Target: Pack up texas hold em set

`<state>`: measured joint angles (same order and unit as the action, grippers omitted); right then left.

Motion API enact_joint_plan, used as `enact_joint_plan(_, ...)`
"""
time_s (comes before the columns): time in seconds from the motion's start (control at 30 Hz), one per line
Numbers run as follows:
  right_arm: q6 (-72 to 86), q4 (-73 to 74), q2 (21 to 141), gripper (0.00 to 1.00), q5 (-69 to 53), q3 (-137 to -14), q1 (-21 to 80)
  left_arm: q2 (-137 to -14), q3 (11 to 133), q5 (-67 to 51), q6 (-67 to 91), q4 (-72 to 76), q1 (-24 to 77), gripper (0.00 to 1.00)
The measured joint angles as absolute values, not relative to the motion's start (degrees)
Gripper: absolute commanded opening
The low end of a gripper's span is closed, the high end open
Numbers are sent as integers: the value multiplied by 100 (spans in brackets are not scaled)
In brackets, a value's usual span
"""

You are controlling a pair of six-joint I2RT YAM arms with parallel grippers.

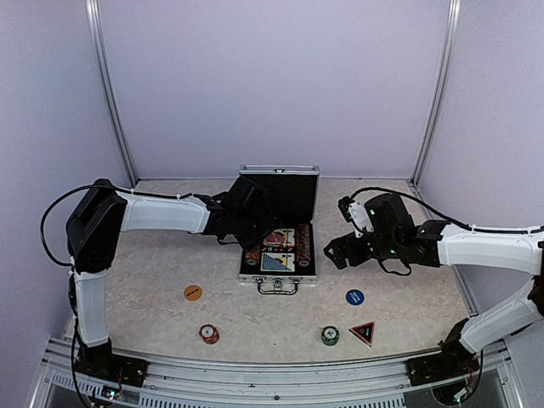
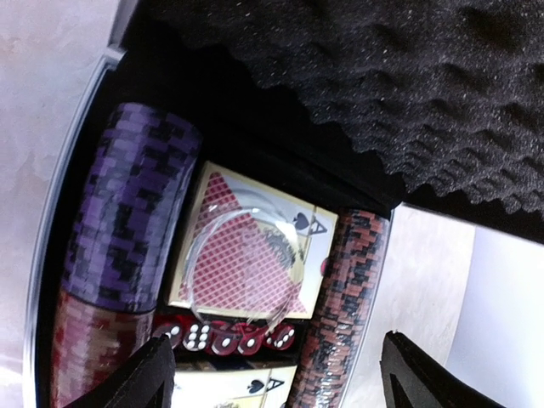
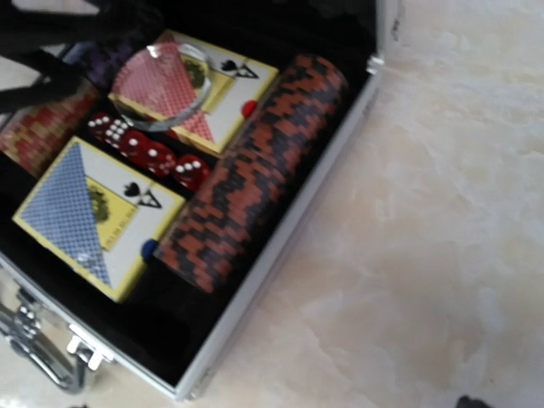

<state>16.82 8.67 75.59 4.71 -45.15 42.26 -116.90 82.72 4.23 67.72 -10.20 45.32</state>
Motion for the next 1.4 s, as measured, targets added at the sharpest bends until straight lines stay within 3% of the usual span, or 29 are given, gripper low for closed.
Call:
enact_joint_plan(0.27, 1702, 867, 7885, 84, 287, -4825, 4309, -11415, 7874, 412, 6790, -987, 4565, 84)
enact_joint_plan(0.53, 1605, 867, 8460, 70, 174, -5332, 4464, -10871, 7380, 410, 6788, -965, 4584, 89)
enact_joint_plan(0.73, 1437, 869, 8886, 68, 172, -5787, 4525, -10350, 6912, 443, 6770, -947, 4584, 99)
enact_joint_plan(1.4, 757, 1100, 10357, 62, 305, -7150, 4678, -8628, 5745, 1013, 6289, -1260, 4167, 99)
